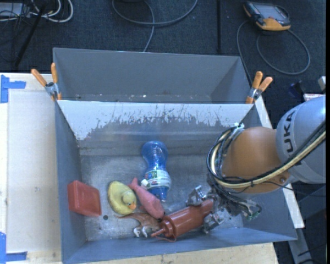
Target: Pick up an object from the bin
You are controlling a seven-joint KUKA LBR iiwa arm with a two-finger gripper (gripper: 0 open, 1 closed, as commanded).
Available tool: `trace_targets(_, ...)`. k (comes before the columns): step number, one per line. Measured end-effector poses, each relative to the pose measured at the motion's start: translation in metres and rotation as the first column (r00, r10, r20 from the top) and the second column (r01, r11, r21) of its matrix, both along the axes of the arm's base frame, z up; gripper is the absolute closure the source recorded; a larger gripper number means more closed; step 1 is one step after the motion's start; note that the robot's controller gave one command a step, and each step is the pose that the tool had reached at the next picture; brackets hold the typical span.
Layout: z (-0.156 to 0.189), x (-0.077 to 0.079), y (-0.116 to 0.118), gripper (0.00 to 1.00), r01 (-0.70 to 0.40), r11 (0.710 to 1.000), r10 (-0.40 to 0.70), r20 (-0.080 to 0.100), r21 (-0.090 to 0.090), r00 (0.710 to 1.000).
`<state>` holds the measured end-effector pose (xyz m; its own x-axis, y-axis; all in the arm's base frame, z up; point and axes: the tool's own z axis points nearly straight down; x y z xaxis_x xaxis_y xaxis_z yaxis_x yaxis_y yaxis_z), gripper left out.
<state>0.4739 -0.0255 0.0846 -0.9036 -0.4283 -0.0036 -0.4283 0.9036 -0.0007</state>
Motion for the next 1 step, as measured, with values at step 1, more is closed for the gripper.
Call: trace_targets(1,0.0148,-0.0015,0.0003,1.0,-0.001,1.0,0.001,-0.006,0.0,1.0)
